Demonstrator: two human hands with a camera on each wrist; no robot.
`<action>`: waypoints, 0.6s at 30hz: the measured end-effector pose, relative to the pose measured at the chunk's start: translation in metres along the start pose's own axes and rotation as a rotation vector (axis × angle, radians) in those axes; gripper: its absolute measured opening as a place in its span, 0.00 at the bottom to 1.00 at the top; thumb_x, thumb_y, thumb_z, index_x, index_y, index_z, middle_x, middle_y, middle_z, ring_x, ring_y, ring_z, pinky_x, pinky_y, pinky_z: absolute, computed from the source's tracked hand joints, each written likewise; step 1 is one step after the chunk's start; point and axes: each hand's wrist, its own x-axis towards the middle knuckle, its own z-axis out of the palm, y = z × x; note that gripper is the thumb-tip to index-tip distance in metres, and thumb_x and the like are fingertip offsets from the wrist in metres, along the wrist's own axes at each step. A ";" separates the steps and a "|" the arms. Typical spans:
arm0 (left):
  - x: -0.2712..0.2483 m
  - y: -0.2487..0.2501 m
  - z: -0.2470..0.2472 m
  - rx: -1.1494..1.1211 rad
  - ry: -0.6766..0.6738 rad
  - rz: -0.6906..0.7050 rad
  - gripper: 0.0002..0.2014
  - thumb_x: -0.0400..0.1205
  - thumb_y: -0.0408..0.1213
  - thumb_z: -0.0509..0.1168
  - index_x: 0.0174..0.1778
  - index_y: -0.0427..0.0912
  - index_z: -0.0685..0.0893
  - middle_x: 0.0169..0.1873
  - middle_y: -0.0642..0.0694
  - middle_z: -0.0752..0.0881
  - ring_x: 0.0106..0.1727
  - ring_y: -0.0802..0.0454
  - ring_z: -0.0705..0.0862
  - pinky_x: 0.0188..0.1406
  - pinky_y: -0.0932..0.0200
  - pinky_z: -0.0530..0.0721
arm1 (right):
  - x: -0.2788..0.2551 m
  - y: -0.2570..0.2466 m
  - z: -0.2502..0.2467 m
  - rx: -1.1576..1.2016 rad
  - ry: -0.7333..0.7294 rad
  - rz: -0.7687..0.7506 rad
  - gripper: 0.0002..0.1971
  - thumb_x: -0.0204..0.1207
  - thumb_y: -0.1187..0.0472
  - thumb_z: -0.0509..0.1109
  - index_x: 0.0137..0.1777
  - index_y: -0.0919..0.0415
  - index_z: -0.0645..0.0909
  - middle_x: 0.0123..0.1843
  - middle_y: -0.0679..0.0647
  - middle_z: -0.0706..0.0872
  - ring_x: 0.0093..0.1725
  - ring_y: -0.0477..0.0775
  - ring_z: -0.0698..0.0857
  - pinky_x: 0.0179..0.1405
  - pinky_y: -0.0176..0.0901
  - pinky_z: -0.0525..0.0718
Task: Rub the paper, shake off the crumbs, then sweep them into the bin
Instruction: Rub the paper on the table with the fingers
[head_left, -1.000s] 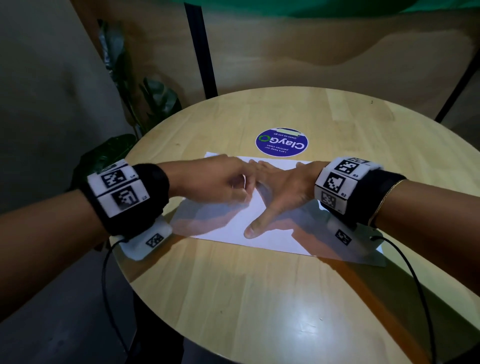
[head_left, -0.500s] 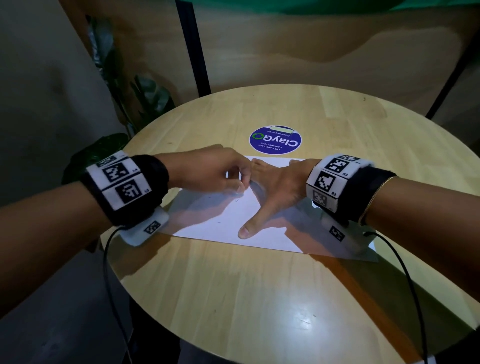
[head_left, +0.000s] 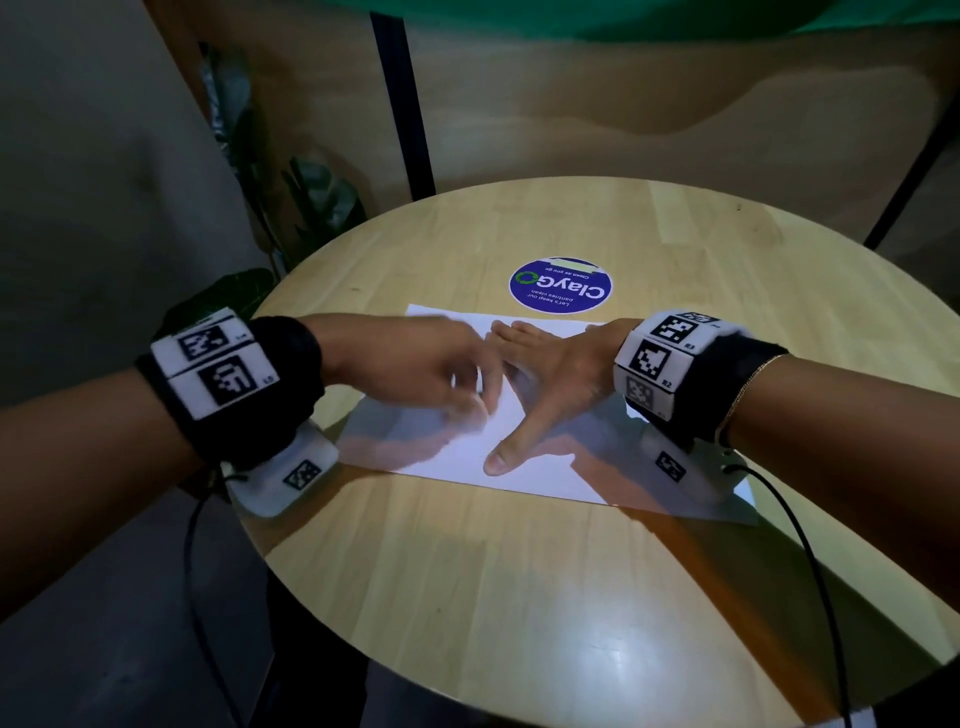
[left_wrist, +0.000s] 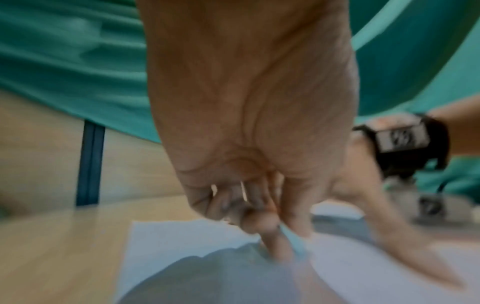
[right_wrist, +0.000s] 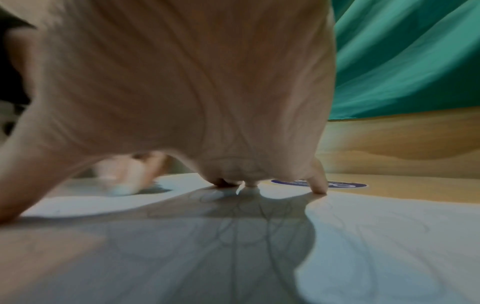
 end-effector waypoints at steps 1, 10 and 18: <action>0.001 -0.005 -0.004 0.071 0.108 -0.035 0.02 0.89 0.41 0.74 0.54 0.53 0.91 0.40 0.62 0.91 0.39 0.69 0.86 0.41 0.69 0.77 | 0.003 0.003 -0.002 0.025 -0.004 -0.018 0.73 0.57 0.14 0.75 0.94 0.42 0.38 0.94 0.35 0.33 0.92 0.42 0.34 0.89 0.70 0.44; 0.013 -0.019 -0.005 0.006 0.258 -0.154 0.01 0.88 0.41 0.73 0.52 0.50 0.90 0.40 0.54 0.95 0.43 0.55 0.89 0.46 0.57 0.82 | 0.003 0.011 0.008 0.094 0.205 -0.087 0.46 0.72 0.22 0.73 0.83 0.47 0.69 0.84 0.39 0.69 0.83 0.52 0.71 0.72 0.61 0.68; 0.019 -0.017 -0.008 -0.042 0.199 -0.156 0.02 0.87 0.40 0.73 0.50 0.49 0.91 0.39 0.49 0.96 0.42 0.53 0.90 0.48 0.55 0.84 | 0.003 0.008 0.006 0.073 0.049 0.005 0.62 0.67 0.15 0.68 0.93 0.34 0.37 0.92 0.29 0.34 0.91 0.37 0.33 0.87 0.75 0.40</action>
